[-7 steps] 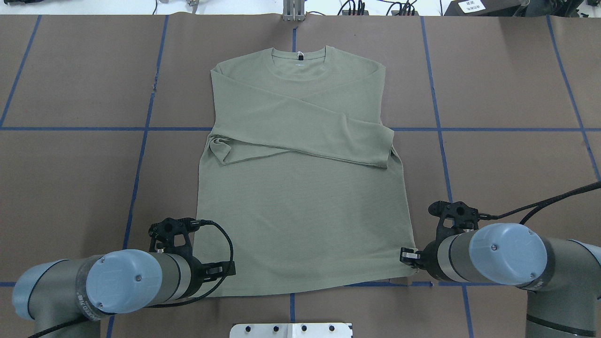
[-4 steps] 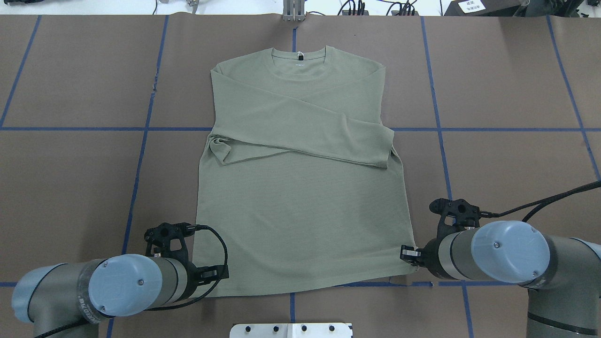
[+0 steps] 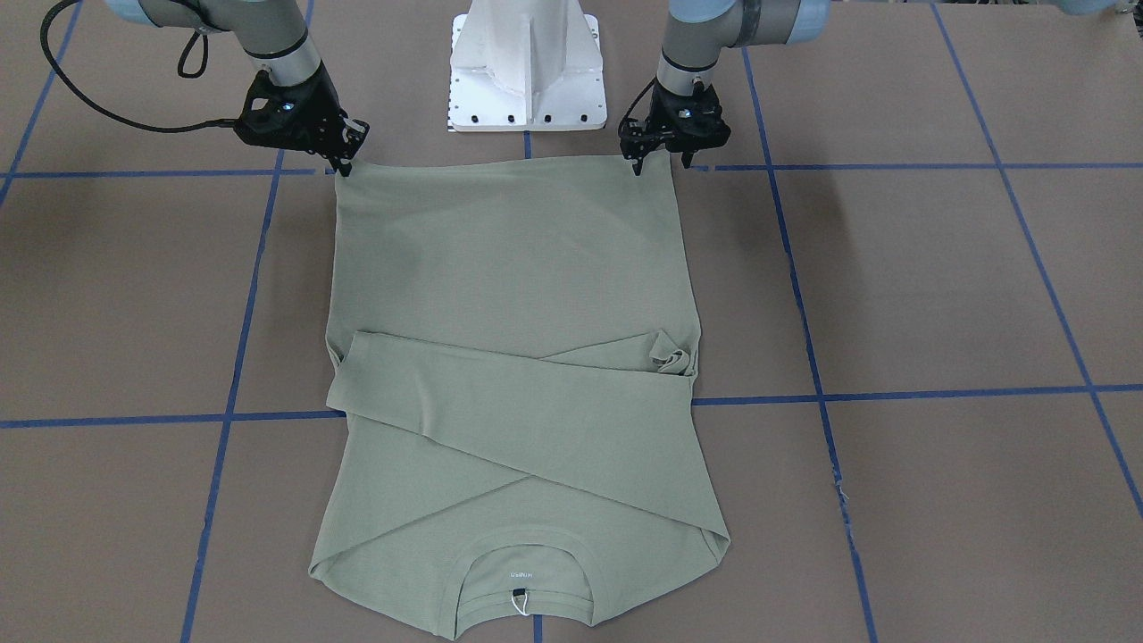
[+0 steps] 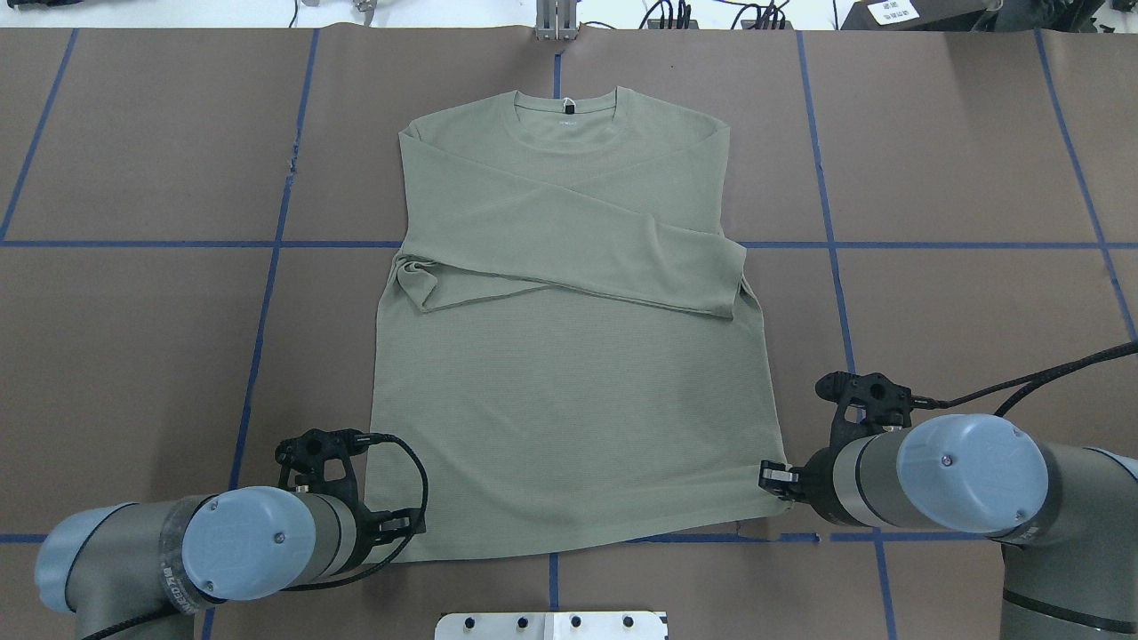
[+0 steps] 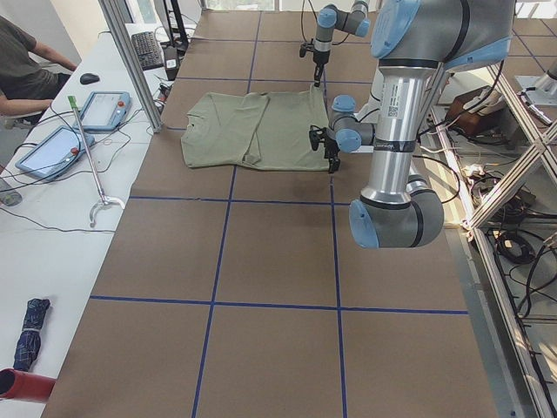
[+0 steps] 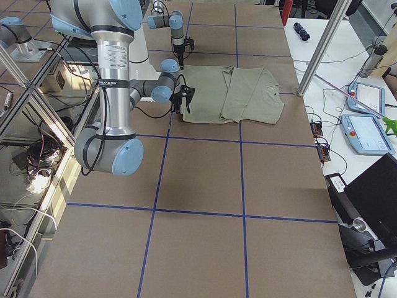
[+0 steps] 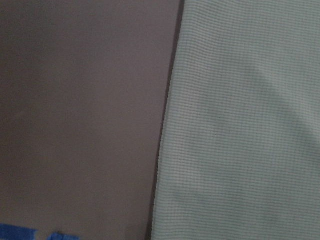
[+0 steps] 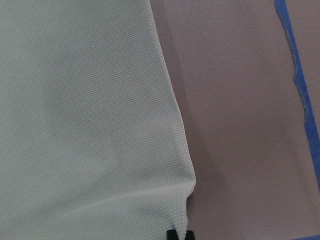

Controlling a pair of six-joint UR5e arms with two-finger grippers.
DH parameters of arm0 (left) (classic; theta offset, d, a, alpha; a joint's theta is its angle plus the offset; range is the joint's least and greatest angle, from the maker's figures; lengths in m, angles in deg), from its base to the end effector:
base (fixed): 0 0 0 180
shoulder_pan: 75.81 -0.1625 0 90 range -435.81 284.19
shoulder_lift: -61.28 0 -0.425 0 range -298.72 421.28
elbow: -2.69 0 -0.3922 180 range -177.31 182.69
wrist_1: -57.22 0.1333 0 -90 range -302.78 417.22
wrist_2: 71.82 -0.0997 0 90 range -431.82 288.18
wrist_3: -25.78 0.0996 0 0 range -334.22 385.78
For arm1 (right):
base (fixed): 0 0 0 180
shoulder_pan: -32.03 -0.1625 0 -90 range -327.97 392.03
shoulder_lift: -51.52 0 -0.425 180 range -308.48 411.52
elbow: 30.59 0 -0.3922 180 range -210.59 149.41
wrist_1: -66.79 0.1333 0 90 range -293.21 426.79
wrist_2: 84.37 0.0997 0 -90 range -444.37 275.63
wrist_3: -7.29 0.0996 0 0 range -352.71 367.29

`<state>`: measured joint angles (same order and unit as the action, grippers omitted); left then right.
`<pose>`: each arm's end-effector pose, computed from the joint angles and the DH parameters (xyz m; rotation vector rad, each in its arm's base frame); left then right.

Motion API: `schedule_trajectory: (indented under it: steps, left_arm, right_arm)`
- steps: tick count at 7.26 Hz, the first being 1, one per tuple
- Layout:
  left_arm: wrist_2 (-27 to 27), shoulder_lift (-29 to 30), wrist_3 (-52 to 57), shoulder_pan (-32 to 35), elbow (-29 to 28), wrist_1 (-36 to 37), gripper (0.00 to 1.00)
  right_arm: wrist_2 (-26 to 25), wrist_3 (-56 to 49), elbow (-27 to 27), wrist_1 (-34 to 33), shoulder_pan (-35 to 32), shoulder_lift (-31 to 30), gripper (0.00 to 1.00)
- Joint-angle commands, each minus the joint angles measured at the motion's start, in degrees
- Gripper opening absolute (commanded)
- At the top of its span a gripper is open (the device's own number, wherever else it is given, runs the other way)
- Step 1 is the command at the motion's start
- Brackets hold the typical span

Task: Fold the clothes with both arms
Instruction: 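Move the left gripper to the other near hem corner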

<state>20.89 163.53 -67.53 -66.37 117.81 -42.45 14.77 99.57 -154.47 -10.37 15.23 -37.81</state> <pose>0.5142 -0.2158 0.3346 -0.0007 0.8234 -0.1904 -0.4139 -0.2477 0.3582 -0.0449 -0.8398 0.2473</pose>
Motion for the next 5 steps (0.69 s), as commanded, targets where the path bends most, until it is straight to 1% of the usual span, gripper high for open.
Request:
schedule_trajectory:
  steps: [1, 2, 4, 5]
  left_arm:
    - [0.10, 0.06, -0.12, -0.04, 0.27, 0.00, 0.70]
    - [0.10, 0.06, -0.12, -0.04, 0.18, 0.00, 0.67]
    - [0.10, 0.06, -0.12, -0.30, 0.18, 0.00, 0.64]
    - [0.10, 0.15, -0.12, -0.65, 0.18, 0.00, 0.60]
  right_arm:
    - [0.00, 0.00, -0.13, -0.09, -0.26, -0.06, 0.00]
    - [0.00, 0.00, -0.13, -0.18, -0.34, -0.06, 0.00]
    - [0.52, 0.00, -0.13, -0.09, -0.96, -0.59, 0.00]
    - [0.70, 0.00, -0.13, -0.18, -1.13, -0.59, 0.00]
